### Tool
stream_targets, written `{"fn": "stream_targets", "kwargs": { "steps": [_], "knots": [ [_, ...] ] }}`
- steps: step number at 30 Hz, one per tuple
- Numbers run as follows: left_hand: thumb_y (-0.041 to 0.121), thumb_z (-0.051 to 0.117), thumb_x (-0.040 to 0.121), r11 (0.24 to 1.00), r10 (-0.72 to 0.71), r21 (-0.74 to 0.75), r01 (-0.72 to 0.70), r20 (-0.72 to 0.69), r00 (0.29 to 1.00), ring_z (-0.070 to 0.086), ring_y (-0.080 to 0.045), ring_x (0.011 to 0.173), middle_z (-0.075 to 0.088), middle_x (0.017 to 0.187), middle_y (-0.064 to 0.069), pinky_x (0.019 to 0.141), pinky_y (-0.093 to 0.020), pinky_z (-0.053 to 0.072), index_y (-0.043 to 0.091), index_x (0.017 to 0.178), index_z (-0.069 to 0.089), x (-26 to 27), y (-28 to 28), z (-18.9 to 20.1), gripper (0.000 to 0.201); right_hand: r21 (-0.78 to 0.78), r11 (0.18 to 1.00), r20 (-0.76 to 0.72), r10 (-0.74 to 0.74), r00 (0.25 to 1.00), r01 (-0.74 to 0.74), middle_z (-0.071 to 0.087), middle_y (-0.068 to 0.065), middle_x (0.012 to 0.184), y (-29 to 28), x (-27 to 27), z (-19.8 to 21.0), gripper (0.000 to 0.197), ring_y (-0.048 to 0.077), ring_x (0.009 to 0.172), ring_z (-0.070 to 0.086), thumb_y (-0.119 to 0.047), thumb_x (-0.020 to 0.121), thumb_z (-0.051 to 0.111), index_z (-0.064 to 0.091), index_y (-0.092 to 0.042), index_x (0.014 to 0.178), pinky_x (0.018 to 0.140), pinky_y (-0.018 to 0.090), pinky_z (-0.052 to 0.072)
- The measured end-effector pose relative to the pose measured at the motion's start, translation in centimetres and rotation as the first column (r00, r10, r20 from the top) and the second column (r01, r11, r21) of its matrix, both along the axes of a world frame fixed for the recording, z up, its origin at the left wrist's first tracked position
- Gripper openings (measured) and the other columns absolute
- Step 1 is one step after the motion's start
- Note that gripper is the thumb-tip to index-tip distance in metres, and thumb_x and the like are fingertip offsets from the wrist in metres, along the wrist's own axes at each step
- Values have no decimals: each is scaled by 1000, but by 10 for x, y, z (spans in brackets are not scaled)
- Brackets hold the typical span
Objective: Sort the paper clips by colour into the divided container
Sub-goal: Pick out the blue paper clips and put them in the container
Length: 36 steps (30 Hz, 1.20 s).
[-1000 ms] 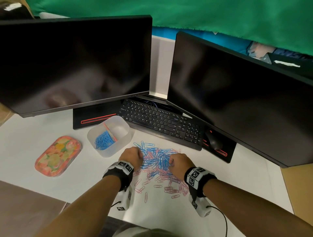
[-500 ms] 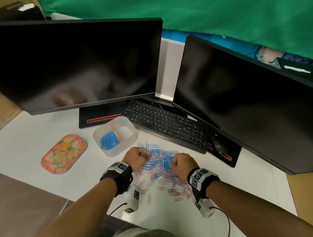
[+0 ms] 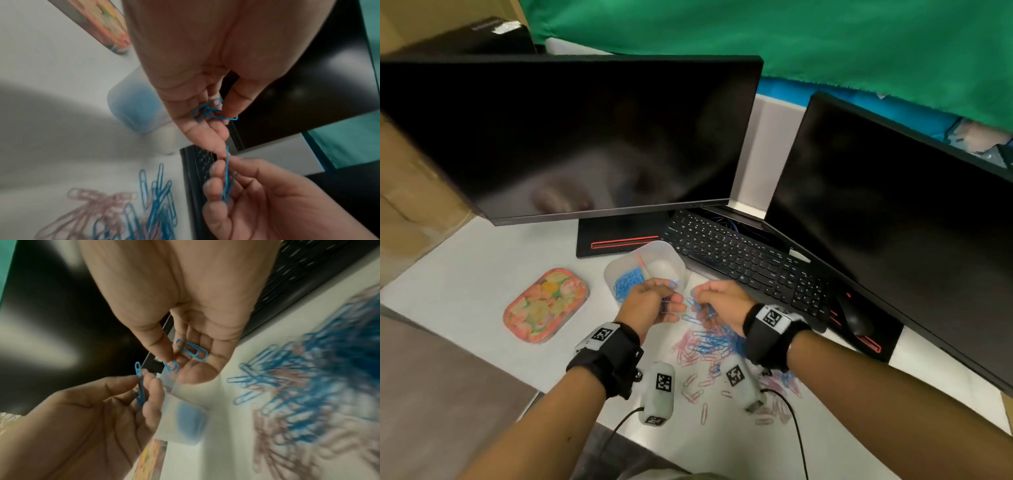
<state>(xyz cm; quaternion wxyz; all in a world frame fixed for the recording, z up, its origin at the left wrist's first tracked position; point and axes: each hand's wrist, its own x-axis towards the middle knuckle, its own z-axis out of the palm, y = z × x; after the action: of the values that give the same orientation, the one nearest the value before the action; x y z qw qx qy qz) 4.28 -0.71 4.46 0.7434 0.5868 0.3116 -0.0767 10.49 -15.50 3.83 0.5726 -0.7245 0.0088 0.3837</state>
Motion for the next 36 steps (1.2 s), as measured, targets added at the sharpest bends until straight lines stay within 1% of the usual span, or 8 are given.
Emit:
{"fn": "stream_targets", "kwargs": {
  "steps": [10, 13, 17, 23, 25, 28, 32, 36],
  "knots": [
    [8, 46, 96, 953, 300, -19, -303, -94, 949, 63, -23, 59, 63, 79, -15, 48, -25, 56, -1, 111, 59, 5, 54, 6, 22, -129, 983, 23, 131, 991, -128, 57, 13, 65, 108, 26, 10, 26, 23, 52, 58, 4, 92, 45, 54, -12, 74, 43, 27, 54],
    [12, 48, 96, 944, 329, -5, -331, -94, 940, 63, -24, 75, 61, 90, -12, 68, -31, 59, 3, 119, 56, 4, 61, 1, 26, -163, 979, 19, 129, 991, -124, 59, 10, 71, 119, 27, 13, 23, 19, 56, 58, 0, 93, 45, 58, -9, 77, 46, 25, 52],
    [11, 43, 98, 944, 330, 44, -328, -107, 938, 61, -33, 102, 57, 108, -16, 94, -42, 53, 13, 106, 56, 3, 64, 2, 16, -276, 929, 121, 287, 950, -246, 62, 7, 92, 120, 33, 11, 29, 19, 74, 62, -10, 89, 51, 62, -3, 115, 61, 28, 55],
    [13, 48, 96, 955, 262, 162, -249, -62, 963, 59, -26, 92, 58, 96, -10, 86, -39, 53, 14, 102, 58, 8, 57, 4, 12, -230, 956, 138, 219, 966, -184, 64, 13, 88, 109, 33, 12, 18, 32, 82, 64, -4, 89, 50, 67, -10, 88, 82, 47, 57],
    [9, 48, 94, 963, 181, 205, -174, -18, 983, 65, -20, 77, 63, 90, -11, 80, -38, 54, 13, 94, 62, 9, 51, 7, 14, -183, 975, 126, 149, 981, -124, 65, 14, 86, 94, 35, 12, 23, 31, 79, 65, 1, 88, 51, 66, -13, 79, 82, 43, 58],
    [3, 48, 91, 951, -48, 307, 38, 25, 999, 64, -16, 66, 66, 83, -9, 62, -30, 52, 11, 91, 65, 8, 36, 7, 19, -198, 976, 187, 127, 974, -90, 66, 11, 81, 59, 33, 13, 22, 18, 64, 61, 3, 90, 49, 67, -5, 99, 66, 29, 57],
    [4, 53, 85, 791, -354, 527, 310, -19, 935, 60, -8, 63, 66, 74, 5, 58, -20, 46, 19, 81, 67, 8, 12, -6, 21, -404, 909, 299, 237, 924, -102, 70, 6, 87, 0, 25, 0, 19, 15, 70, 64, -5, 90, 50, 67, -13, 93, 62, 28, 56],
    [10, 57, 83, 484, -568, 714, 505, -183, 803, 56, -6, 66, 63, 74, 8, 60, -11, 41, 24, 79, 65, 8, -12, -26, 16, -545, 827, 321, 355, 878, -135, 68, 7, 78, -51, 7, -22, 19, 16, 67, 61, -14, 90, 54, 67, -2, 82, 64, 28, 53]
  ]
}}
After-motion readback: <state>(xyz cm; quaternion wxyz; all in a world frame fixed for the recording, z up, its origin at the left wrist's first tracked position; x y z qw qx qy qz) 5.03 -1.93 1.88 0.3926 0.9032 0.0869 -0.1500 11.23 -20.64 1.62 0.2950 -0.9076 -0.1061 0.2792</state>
